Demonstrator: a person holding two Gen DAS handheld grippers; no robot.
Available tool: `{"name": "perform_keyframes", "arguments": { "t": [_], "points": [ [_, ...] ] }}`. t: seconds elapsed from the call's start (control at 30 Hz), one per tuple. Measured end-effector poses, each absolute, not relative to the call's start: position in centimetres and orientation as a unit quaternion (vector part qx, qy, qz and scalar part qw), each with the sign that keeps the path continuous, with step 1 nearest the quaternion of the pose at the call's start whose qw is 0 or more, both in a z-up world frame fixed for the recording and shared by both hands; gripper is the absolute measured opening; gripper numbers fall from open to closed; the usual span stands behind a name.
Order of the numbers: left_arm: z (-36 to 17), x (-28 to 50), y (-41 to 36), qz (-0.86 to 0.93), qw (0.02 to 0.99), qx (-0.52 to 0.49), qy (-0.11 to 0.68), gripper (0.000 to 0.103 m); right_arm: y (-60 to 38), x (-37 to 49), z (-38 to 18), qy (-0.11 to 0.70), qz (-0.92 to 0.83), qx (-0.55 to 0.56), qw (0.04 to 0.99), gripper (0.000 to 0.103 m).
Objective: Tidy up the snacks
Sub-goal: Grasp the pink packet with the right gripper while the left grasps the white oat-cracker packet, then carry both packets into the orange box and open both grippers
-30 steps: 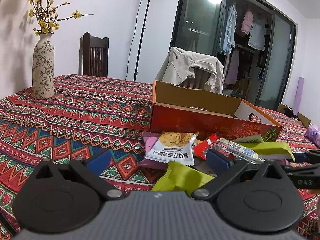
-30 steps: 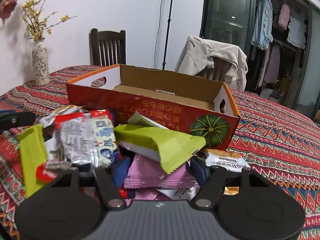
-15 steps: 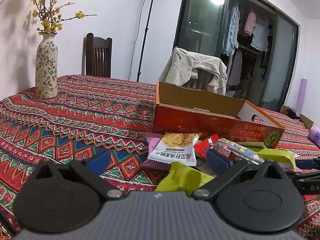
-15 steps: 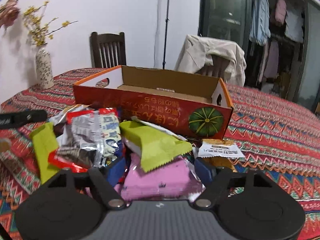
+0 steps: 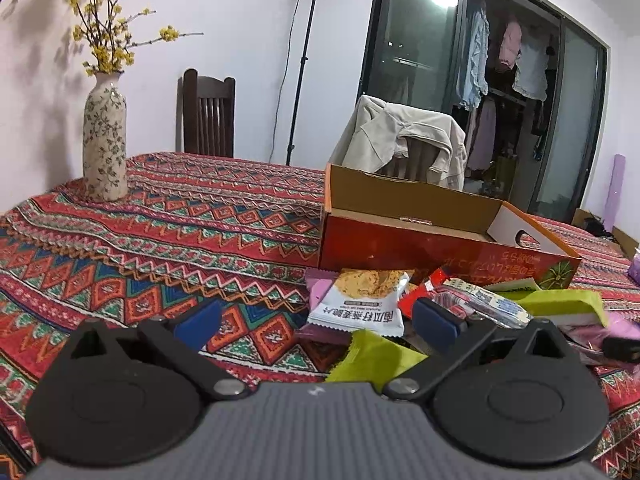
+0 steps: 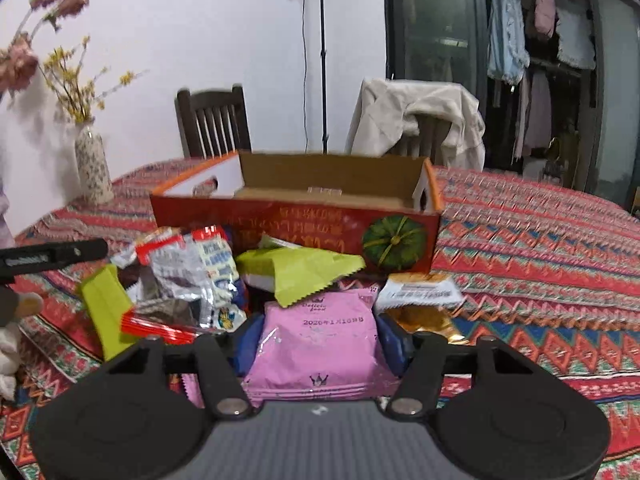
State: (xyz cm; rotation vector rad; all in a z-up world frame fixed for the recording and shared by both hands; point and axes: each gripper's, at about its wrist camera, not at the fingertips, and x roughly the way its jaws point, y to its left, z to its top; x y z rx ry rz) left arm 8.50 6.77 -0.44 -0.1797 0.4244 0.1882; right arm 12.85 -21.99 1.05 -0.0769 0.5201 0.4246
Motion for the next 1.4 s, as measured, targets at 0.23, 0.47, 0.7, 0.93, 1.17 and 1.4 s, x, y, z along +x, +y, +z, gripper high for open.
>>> {"name": "perform_keyframes", "arguments": {
  "t": [0.23, 0.47, 0.7, 0.93, 1.17, 1.4],
  "points": [
    [0.8, 8.6, 6.5, 0.109, 0.97, -0.056, 0.21, 0.103, -23.1, 12.3, 3.7, 0.204, 0.202, -0.016, 0.958, 0.06],
    [1.8, 11.2, 7.0, 0.117, 0.963, -0.04, 0.239, 0.103, -22.6, 12.8, 4.7, 0.186, 0.207, -0.007, 0.96, 0.06],
    [2.0, 13.8, 6.1, 0.103, 0.959, -0.021, 0.262, 0.103, -23.6, 12.1, 6.0, 0.164, 0.198, -0.01, 0.966, 0.06],
    [1.0, 15.7, 5.5, 0.087, 0.955, -0.02, 0.282, 0.103, -23.0, 12.5, 6.7, 0.163, 0.206, -0.018, 0.965, 0.06],
    [-1.1, 17.6, 6.3, 0.056, 0.946, -0.056, 0.313, 0.093, -21.9, 14.2, 5.1, 0.192, 0.209, -0.014, 0.959, 0.06],
    [-1.5, 17.4, 8.0, 0.036, 0.939, -0.108, 0.324, 0.055, -21.3, 15.1, 4.1, 0.211, 0.214, -0.008, 0.954, 0.06]
  ]
}}
